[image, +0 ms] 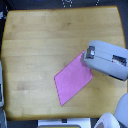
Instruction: Folding a cloth
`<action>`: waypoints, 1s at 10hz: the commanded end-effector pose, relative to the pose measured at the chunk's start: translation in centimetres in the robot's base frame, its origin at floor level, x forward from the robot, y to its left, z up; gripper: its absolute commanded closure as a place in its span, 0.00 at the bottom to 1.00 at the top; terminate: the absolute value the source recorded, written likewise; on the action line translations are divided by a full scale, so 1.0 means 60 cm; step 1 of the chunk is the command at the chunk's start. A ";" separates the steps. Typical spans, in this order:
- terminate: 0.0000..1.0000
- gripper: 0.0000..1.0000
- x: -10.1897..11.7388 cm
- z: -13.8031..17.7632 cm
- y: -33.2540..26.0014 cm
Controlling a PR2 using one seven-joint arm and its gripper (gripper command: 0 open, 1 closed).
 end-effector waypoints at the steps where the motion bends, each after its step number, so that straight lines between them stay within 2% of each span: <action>1: 0.00 1.00 0.011 0.002 0.002; 5: 0.00 1.00 0.019 0.018 0.002; 10: 0.00 1.00 0.032 0.097 0.042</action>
